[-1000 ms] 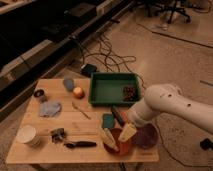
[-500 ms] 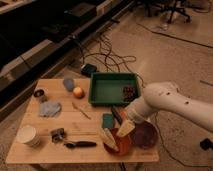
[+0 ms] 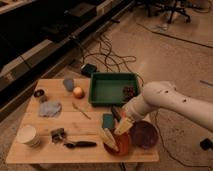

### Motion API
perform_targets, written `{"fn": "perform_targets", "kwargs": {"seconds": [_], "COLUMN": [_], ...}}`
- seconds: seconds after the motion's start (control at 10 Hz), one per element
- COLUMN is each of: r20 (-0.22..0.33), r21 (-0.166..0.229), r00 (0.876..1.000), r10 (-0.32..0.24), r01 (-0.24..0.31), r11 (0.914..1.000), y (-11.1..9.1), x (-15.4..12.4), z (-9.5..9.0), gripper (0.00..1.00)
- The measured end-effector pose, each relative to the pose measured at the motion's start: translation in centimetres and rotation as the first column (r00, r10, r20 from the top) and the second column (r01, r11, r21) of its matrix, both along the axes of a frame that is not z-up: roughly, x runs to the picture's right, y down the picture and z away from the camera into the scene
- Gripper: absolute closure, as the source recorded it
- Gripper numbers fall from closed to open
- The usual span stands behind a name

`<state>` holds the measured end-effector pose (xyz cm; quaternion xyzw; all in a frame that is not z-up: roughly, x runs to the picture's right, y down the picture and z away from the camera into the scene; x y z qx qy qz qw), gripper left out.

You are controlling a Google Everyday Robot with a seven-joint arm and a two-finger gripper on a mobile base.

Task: Place banana in tray

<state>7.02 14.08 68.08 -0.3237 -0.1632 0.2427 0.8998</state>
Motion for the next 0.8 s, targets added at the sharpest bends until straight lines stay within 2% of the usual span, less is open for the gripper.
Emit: {"fn": "perform_targets", "kwargs": {"seconds": [0.3,0.8], "r20": [0.041,0.076], "r21": [-0.005,-0.034], "r00": [0.998,0.994], "r10": [-0.039,-0.077], "r01": [0.04,0.079], "r11": [0.9992,0.9963], "y": [0.0,1.9], "x": [-2.7,-4.9], "z": [0.0,0.3], "gripper": [0.2,0.2]}}
